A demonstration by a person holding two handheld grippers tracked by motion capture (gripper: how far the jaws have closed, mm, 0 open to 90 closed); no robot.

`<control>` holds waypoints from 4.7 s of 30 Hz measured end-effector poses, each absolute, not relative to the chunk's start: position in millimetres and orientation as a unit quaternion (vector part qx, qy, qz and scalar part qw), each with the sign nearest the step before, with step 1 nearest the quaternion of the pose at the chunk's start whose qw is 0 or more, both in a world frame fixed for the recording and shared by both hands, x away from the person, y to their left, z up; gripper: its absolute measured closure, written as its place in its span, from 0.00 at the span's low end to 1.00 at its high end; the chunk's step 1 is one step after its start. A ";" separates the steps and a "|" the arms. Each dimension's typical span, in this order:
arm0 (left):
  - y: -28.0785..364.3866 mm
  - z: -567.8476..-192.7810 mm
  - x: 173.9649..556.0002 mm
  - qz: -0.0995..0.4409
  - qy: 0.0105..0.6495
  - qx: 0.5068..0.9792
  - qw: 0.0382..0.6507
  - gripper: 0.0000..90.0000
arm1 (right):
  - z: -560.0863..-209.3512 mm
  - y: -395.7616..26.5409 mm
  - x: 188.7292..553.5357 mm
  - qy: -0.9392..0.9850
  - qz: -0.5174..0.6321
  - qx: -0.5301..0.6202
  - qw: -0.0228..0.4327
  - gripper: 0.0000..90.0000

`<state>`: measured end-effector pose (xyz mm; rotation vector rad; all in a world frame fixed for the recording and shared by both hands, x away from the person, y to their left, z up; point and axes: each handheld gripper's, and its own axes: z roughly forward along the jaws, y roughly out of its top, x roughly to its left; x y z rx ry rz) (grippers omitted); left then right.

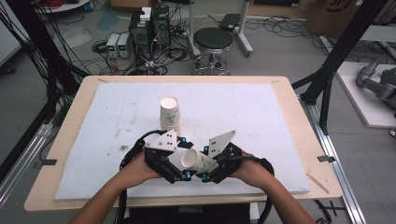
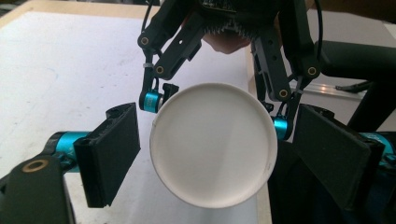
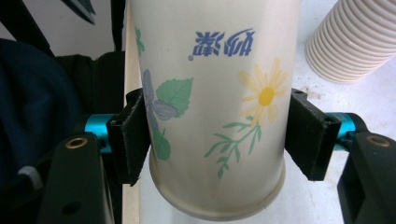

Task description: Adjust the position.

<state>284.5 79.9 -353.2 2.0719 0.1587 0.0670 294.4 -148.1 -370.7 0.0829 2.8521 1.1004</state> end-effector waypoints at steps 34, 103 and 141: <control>73.5 -361.3 290.2 -0.002 0.048 0.889 0.456 0.38 | -363.8 -127.2 292.9 0.967 0.253 0.005 0.025 0.35; 112.8 -386.4 277.9 0.014 0.057 0.772 0.634 0.40 | -403.1 -199.7 278.4 0.810 0.579 0.085 0.021 0.23; 109.0 -391.8 277.9 0.013 0.095 0.777 0.622 0.17 | -408.5 -199.2 285.4 0.800 0.593 0.084 -0.021 0.32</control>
